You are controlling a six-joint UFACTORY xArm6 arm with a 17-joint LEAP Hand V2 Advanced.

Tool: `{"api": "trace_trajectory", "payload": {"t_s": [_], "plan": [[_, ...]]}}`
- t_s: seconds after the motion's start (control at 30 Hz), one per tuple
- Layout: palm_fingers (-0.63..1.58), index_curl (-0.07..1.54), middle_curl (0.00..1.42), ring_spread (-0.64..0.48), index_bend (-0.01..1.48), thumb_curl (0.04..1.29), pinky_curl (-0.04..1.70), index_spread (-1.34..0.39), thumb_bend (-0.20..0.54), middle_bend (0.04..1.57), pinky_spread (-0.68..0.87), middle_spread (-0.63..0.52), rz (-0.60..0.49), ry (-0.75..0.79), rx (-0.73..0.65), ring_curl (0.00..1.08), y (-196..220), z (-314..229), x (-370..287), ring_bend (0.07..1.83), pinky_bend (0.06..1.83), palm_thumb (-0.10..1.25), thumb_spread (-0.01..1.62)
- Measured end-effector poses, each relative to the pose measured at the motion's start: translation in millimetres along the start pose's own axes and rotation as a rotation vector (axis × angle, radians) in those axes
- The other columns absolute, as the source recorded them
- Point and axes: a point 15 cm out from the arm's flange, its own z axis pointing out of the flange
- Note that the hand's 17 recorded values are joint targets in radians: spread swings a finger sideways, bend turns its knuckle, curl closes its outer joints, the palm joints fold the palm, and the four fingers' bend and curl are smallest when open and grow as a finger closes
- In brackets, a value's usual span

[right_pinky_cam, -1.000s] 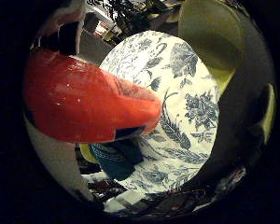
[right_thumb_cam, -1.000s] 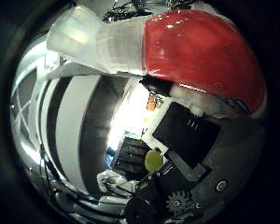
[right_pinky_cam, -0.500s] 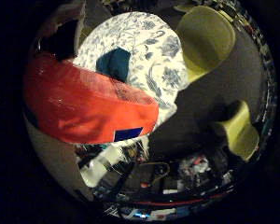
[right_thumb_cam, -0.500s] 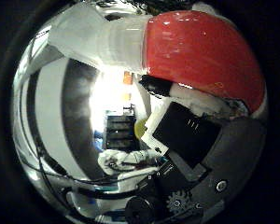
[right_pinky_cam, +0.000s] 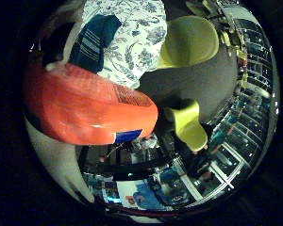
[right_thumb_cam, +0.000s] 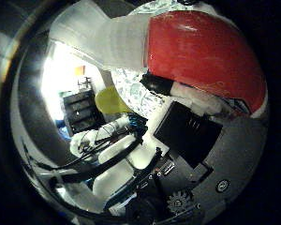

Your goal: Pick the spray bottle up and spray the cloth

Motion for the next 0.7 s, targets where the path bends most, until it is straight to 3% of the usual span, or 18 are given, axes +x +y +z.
{"api": "trace_trajectory", "payload": {"t_s": [0.37, 0.7], "plan": [[1.12, 0.82, 0.65, -0.23, 1.18, 0.47, 1.39, -0.2, -0.012, 1.42, -0.18, -0.1, 0.062, 0.352, -0.058, 0.84, -6.0, -49.6, -12.0, 1.33, 1.04, 1.06, 1.16], [1.12, 0.83, 0.65, -0.23, 1.17, 0.47, 1.39, -0.21, -0.012, 1.42, -0.19, -0.09, 0.045, 0.445, -0.181, 0.84, -23.6, 5.7, -34.7, 1.33, 1.04, 1.03, 1.19]]}}
